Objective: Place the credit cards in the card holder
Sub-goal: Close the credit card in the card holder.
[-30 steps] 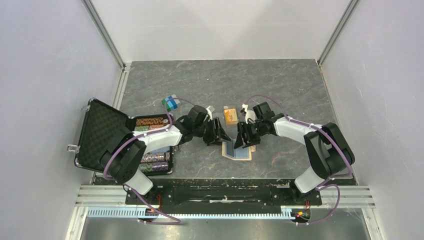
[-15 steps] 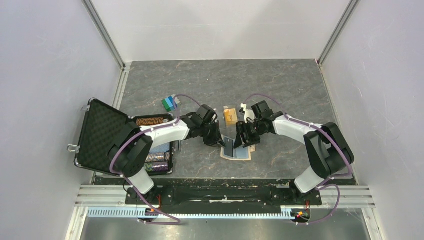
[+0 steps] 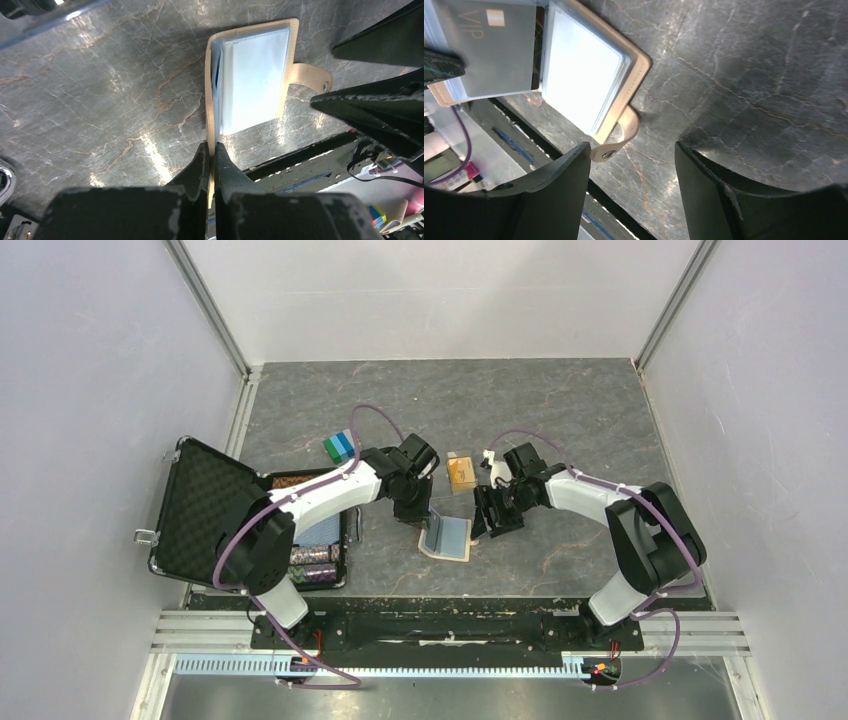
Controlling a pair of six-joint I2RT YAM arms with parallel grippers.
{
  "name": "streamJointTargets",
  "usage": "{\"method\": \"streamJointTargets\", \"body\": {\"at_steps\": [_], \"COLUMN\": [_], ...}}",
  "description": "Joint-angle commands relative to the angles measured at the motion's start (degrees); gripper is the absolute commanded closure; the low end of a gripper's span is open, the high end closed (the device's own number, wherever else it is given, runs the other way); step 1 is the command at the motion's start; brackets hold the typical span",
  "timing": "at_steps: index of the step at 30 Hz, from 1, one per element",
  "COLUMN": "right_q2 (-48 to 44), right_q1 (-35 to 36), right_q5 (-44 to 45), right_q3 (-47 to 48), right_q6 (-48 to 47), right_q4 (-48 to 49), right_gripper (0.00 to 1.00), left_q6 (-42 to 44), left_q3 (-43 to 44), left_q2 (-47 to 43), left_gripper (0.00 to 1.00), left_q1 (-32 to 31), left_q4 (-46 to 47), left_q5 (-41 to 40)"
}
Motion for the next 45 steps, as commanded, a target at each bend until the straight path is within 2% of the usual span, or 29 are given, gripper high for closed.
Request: {"method": "streamJointTargets", "body": {"at_steps": [1,6,9,15,22,27,30,35,40,42,45], "right_q2": [0.68,-0.61,-1.45,-1.61,-0.98,-2.32,-3.38,-4.36,-6.18,-6.69,-6.83], "right_q1": [0.05,-1.48,-2.98,-4.74,-5.96,-6.66,-7.28,-7.40,-8.37,-8.72,-9.61], "right_q5": [-4.87,-8.22,-10.38,-12.76,-14.48,-14.50,-14.80,-15.72,-15.39,-15.29,-15.46], "right_q3": [-2.23,-3.01,-3.94,-5.48,-7.06,-7.12,-7.09,-7.42,-7.65,-7.43,-6.78], "right_q6": [2.34,4.33,5.19,6.19,7.47,8.01,8.10,8.02,7.75,7.34,6.34], "right_q4": [3.79,5.36,6.53,8.25,10.64,10.63,10.19,10.22,9.86,9.84,9.96], "right_gripper": [0.35,0.35,0.34,0.35,0.38,0.45,0.45,0.44,0.44,0.44,0.47], "left_q6": [1.77,-2.81,-4.30,-5.49,-6.11,-8.11,-9.92,-10.67,-11.07,-11.45,-12.21], "left_q3": [5.39,6.12,7.32,9.63,10.73,8.71,7.21,7.26,7.00,6.67,5.83], "left_q2": [1.58,4.33,6.12,8.75,8.40,10.15,11.39,13.95,16.55,17.22,17.54], "left_gripper": [0.95,0.66,0.54,0.41,0.34,0.34,0.34,0.28,0.29,0.36,0.63], "left_q1": [-0.06,-0.55,-1.82,-3.31,-3.31,-3.30,-3.31,-3.31,-3.23,-3.07,-2.55], "left_q4": [-4.86,2.16,4.15,7.02,7.84,12.44,16.31,19.12,20.76,21.71,23.44], "left_q5": [-1.73,5.60,7.06,10.26,11.27,14.80,17.49,19.77,20.98,21.49,22.43]}}
